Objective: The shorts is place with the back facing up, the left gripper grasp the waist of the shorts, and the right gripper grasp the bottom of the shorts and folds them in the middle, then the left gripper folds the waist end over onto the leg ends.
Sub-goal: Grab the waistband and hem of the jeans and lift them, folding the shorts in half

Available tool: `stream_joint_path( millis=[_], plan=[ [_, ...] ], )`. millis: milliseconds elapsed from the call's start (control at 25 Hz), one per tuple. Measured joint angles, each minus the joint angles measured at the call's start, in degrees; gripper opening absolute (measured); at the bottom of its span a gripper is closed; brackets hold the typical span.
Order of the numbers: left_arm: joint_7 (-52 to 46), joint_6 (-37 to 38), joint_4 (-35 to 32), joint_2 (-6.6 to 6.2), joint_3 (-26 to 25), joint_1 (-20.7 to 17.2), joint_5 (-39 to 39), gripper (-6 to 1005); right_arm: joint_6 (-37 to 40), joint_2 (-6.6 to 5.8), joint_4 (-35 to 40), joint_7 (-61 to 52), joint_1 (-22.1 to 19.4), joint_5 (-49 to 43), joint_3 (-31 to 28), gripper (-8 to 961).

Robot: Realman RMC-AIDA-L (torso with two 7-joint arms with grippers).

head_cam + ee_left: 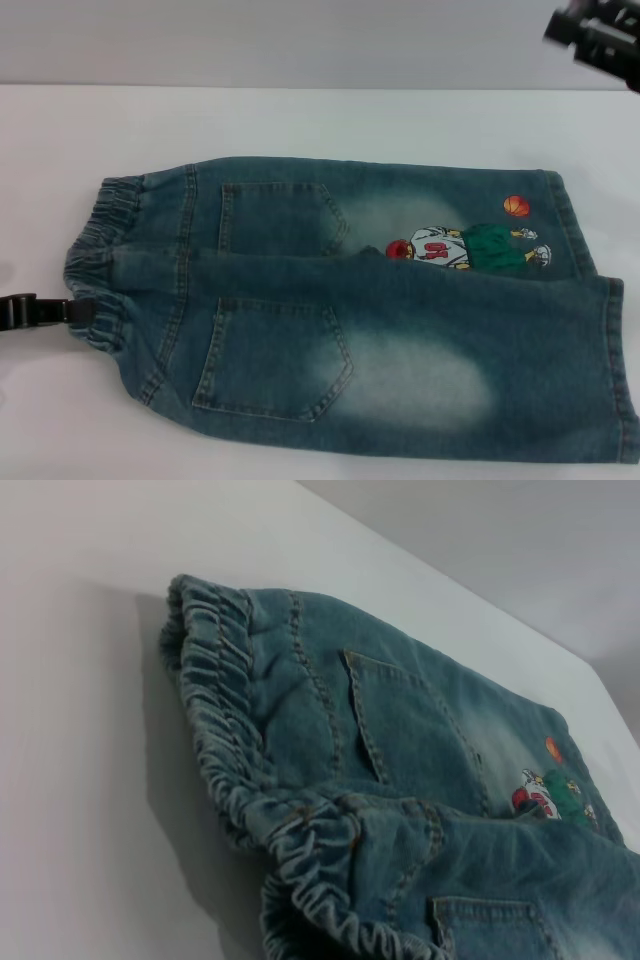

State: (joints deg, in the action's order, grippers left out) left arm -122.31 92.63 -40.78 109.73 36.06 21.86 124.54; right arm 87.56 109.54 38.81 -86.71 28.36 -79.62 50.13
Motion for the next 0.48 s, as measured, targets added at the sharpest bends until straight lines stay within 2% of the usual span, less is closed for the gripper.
stream_joint_path(
  millis=[160, 280, 480],
  plan=[
    [0.0, -0.1, 0.0, 0.05, -0.1, 0.2, 0.0, 53, 15.6, -3.64, 0.8, -8.2, 6.4, -16.3, -7.1, 647],
    [0.0, -0.1, 0.0, 0.05, -0.1, 0.3, -0.1, 54, 23.8, -4.55, 3.0, -9.9, 9.3, -25.6, -10.1, 647],
    [0.0, -0.2, 0.3, 0.05, -0.5, 0.4, -0.1, 56, 29.4, -5.55, 5.4, -10.4, 11.1, -35.1, -11.9, 648]
  ],
)
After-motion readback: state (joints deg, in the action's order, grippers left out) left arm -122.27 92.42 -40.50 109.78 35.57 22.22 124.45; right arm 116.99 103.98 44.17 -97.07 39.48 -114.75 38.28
